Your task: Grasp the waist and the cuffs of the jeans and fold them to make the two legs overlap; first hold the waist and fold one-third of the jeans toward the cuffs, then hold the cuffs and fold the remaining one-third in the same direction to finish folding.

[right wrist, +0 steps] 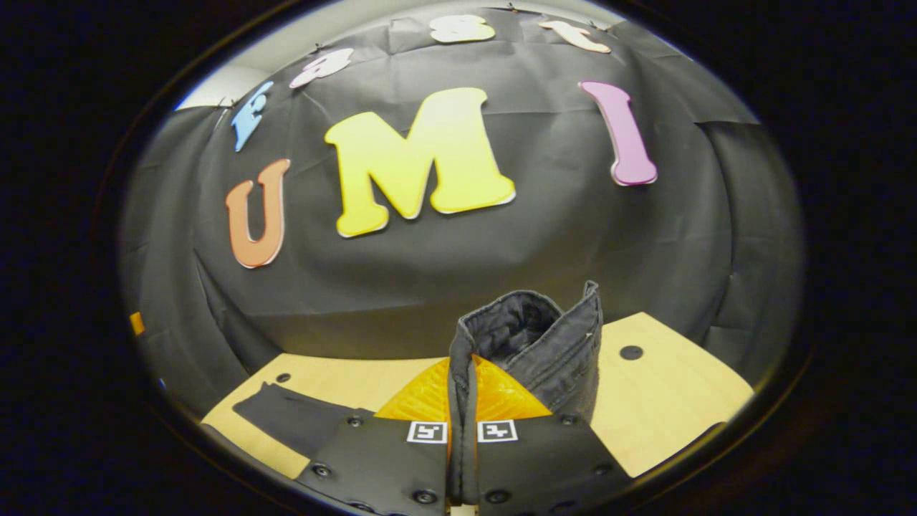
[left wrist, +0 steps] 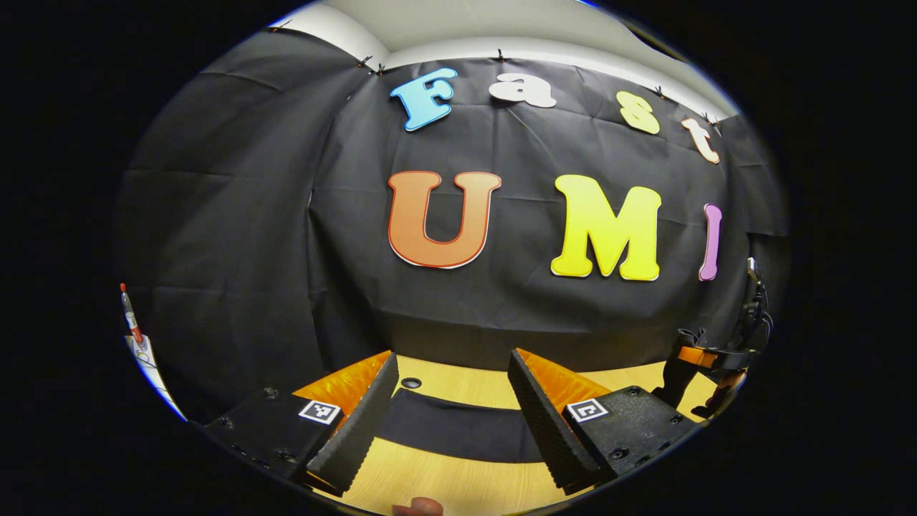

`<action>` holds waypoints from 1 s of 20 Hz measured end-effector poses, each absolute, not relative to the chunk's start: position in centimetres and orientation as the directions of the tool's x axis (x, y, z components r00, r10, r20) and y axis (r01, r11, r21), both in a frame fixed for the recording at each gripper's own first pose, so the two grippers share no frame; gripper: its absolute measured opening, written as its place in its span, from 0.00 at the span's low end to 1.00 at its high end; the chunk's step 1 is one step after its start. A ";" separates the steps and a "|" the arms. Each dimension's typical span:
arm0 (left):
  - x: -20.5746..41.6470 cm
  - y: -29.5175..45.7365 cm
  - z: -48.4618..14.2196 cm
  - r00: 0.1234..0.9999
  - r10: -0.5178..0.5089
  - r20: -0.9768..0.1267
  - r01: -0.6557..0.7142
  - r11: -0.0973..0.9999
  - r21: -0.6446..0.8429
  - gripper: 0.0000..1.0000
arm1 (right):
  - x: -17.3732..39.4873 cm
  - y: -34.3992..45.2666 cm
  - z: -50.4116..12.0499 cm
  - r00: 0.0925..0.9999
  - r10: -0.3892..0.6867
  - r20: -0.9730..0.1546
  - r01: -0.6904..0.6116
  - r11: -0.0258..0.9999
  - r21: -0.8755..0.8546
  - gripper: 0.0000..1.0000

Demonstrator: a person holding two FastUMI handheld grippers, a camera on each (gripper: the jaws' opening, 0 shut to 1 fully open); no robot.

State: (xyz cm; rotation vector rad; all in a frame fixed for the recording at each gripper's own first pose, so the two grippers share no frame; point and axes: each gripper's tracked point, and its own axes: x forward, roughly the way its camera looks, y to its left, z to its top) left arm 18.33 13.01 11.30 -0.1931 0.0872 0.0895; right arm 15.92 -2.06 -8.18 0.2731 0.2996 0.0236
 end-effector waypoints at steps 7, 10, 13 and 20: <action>17.7 14.6 10.4 0.988 0.109 -0.111 -0.128 0.974 -0.186 0.99 | 16.4 9.9 -11.3 0.910 0.252 -0.330 -0.130 0.928 0.350 0.01; 17.5 15.5 9.9 0.984 0.126 -0.129 -0.150 0.971 -0.189 0.99 | 16.5 14.8 -16.2 0.861 0.306 -0.406 -0.159 0.920 0.357 0.01; 17.0 16.5 9.5 0.980 0.145 -0.138 -0.169 0.967 -0.190 0.99 | 15.8 18.4 -22.4 0.797 0.322 -0.511 -0.153 0.926 0.346 0.01; 17.1 17.6 9.0 0.975 0.166 -0.148 -0.194 0.961 -0.199 0.99 | 15.1 21.1 -28.2 0.730 0.314 -0.607 -0.167 0.943 0.287 0.02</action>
